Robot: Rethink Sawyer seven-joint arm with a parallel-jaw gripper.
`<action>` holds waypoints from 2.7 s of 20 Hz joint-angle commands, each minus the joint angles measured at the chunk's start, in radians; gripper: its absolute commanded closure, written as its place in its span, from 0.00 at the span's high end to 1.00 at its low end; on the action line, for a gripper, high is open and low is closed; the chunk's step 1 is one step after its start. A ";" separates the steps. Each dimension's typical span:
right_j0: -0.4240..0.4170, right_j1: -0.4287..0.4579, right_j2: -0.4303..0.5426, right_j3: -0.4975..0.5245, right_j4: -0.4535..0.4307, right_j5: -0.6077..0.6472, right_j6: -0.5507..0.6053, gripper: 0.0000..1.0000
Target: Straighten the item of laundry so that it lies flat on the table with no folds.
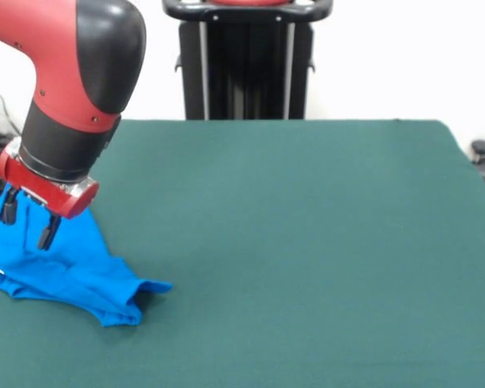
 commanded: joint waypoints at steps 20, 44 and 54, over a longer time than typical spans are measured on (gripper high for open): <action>0.067 0.091 0.081 0.037 -0.056 -0.027 0.034 1.00; 0.044 0.091 0.076 0.018 -0.102 -0.045 0.032 1.00; 0.032 0.102 0.076 0.004 -0.130 -0.067 0.031 1.00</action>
